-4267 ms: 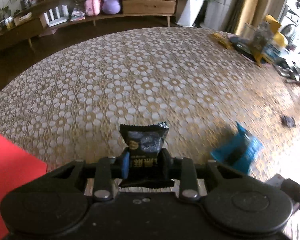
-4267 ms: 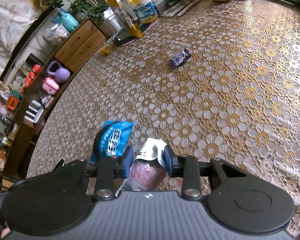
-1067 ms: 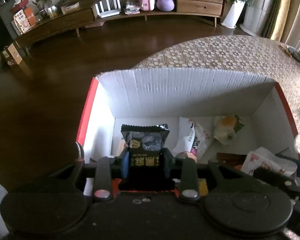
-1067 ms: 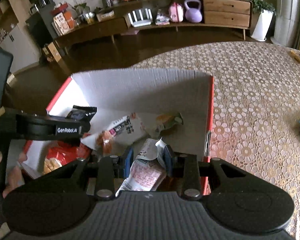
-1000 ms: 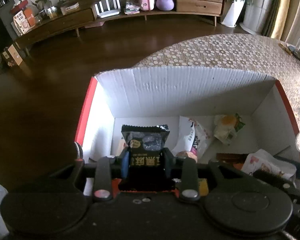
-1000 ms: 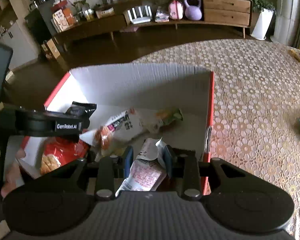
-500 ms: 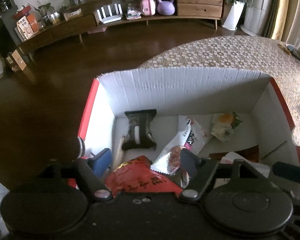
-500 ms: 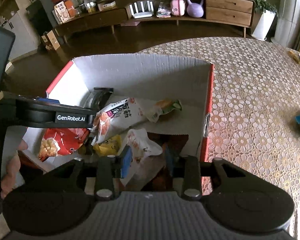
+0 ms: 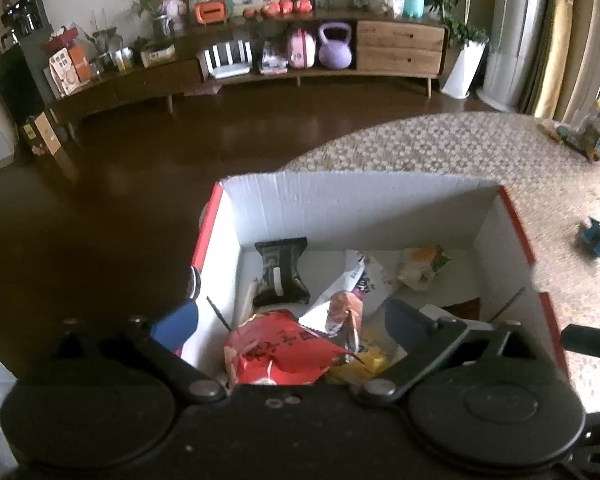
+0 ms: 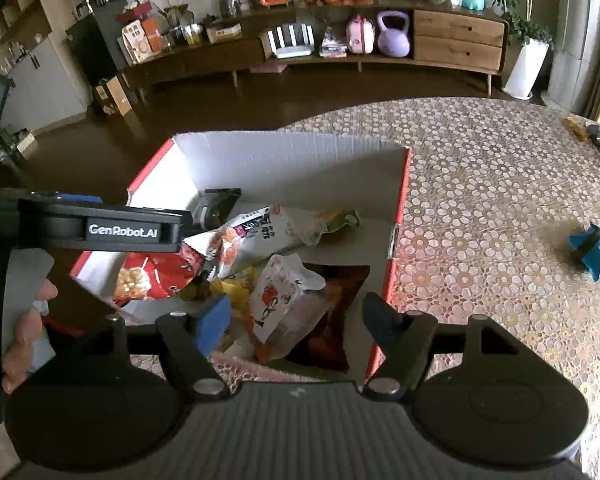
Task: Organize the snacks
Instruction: 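Lower both held snacks into the shoebox and open both tools, then withdraw both open tools from the shoebox toward the blue pouch and purple bar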
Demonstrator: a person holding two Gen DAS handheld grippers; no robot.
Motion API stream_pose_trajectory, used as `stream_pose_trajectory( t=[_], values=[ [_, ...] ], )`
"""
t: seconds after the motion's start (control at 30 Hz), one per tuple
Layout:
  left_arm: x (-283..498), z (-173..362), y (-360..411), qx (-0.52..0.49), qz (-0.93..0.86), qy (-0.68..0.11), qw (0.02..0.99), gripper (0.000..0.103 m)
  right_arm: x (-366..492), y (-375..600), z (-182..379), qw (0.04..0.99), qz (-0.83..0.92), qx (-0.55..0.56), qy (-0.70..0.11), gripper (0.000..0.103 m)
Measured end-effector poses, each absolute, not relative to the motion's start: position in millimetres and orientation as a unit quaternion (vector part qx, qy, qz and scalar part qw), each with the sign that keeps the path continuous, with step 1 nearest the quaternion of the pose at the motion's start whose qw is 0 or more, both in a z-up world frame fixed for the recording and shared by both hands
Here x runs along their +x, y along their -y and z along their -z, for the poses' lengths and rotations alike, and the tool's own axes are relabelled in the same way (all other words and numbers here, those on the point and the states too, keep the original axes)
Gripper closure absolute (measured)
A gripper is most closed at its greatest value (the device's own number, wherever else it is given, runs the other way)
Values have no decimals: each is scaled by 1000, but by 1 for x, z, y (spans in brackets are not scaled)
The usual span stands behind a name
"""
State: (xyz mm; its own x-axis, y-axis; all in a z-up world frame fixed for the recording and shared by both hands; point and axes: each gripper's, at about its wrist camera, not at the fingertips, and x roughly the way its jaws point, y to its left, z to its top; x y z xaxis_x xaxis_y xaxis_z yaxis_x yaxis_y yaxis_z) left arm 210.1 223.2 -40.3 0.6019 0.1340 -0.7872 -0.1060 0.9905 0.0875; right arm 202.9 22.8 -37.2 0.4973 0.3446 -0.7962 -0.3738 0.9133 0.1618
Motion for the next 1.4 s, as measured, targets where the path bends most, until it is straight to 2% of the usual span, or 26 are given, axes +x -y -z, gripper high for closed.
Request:
stream_pose_trajectory(
  t=[0.07, 0.17, 0.73, 1.4],
  values=[
    [202, 34, -222, 13, -62, -432, 899, 0, 196, -18, 31, 868, -206, -17, -451, 29],
    [190, 25, -217, 13, -54, -419, 906, 0, 185, -11, 20, 876, -204, -19, -437, 22],
    [125, -29, -153, 1, 7, -364, 931, 0, 118, 73, -34, 902, -188, 10, -387, 21],
    [131, -23, 5, 37, 117, -360, 925, 0, 119, 242, -37, 926, -88, 43, -365, 21]
  ],
)
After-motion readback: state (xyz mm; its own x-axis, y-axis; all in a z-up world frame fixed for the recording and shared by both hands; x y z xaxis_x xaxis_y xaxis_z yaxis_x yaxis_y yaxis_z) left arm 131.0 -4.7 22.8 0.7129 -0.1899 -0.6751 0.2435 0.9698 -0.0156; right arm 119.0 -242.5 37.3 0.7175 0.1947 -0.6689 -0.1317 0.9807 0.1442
